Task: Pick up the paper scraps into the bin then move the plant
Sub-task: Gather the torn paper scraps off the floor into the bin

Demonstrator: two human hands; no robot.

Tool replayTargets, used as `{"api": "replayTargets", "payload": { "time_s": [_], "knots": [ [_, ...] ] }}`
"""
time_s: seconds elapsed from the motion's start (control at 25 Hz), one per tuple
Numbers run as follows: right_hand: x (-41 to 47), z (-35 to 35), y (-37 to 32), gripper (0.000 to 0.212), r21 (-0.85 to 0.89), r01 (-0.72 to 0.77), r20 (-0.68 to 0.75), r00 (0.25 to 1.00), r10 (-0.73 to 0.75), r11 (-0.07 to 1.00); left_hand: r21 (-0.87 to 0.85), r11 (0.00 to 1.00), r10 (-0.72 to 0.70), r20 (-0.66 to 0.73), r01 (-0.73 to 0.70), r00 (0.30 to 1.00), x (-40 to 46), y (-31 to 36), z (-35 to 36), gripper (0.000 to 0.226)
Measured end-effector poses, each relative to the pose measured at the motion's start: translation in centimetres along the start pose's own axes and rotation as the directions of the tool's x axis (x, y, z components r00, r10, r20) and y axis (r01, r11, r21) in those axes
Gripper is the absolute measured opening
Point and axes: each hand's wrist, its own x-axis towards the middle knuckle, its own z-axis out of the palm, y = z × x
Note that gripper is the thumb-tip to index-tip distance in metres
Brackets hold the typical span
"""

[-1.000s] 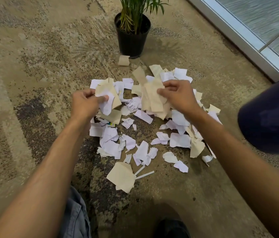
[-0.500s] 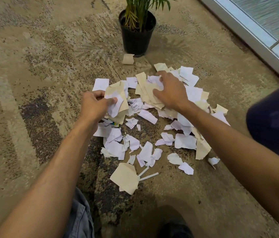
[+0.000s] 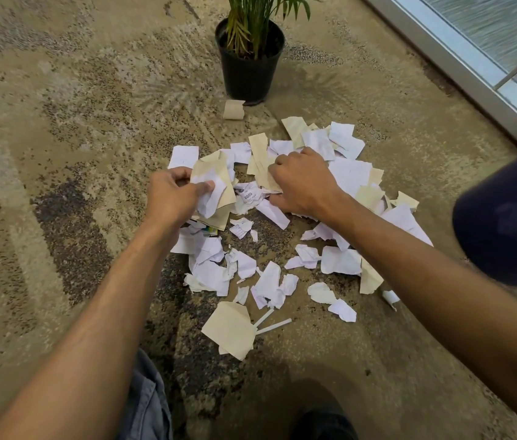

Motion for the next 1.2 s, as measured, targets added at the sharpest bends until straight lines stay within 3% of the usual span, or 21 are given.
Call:
{"api": "replayTargets", "payload": {
  "time_s": [0.24,0.4,0.48,0.56,0.72,0.84,0.96,1.08,1.2],
  "knots": [
    [-0.7,0.0,0.0,0.018,-0.001,0.001,-0.014,1.0,-0.001,1.0,-0.006,1.0,0.018,0.008,-0.018,1.0,-0.2,0.0,0.1,0.011],
    [-2.7,-1.4,0.9,0.029,0.189,-0.077,-0.19,0.975,0.114,0.979,-0.011,0.999,0.036,0.007,-0.036,0.999,-0.7,0.4,0.1,0.01],
    [-4.3,-2.5,1.1,0.027,0.535,-0.169,-0.179,0.935,0.307,0.828,-0.024,0.999,0.047,-0.008,-0.047,0.999,-1.1,1.0,0.2,0.009],
    [-5.9,-3.5,1.2,0.022,0.794,-0.218,-0.071,0.894,0.442,0.568,-0.051,0.996,0.072,-0.027,-0.073,0.997,-1.9,2.1,0.5,0.007],
    [-9.4,-6.1,2.6,0.031,0.91,-0.234,-0.004,0.819,0.573,0.341,-0.147,0.983,0.108,-0.01,-0.108,0.994,-4.6,5.1,2.4,0.008],
    [-13.0,-9.1,4.3,0.008,0.95,-0.172,-0.055,0.73,0.681,0.261,-0.157,0.969,0.203,0.051,-0.193,0.978,-7.3,8.6,5.3,0.01],
    [-17.1,-12.6,6.4,0.023,0.966,-0.104,-0.13,0.598,0.791,0.238,-0.175,0.932,0.339,0.101,-0.318,0.936,-10.0,13.2,8.8,0.011],
    [-21.6,-16.0,9.6,0.031,0.94,-0.077,-0.272,0.419,0.867,0.332,-0.201,0.891,0.439,0.153,-0.407,0.885,-13.2,18.3,12.8,0.013],
    [-26.6,-18.9,13.0,0.033,0.894,-0.153,-0.376,0.256,0.891,0.421,-0.203,0.864,0.499,0.216,-0.462,0.839,-16.8,22.4,17.9,0.015]
  ]
}}
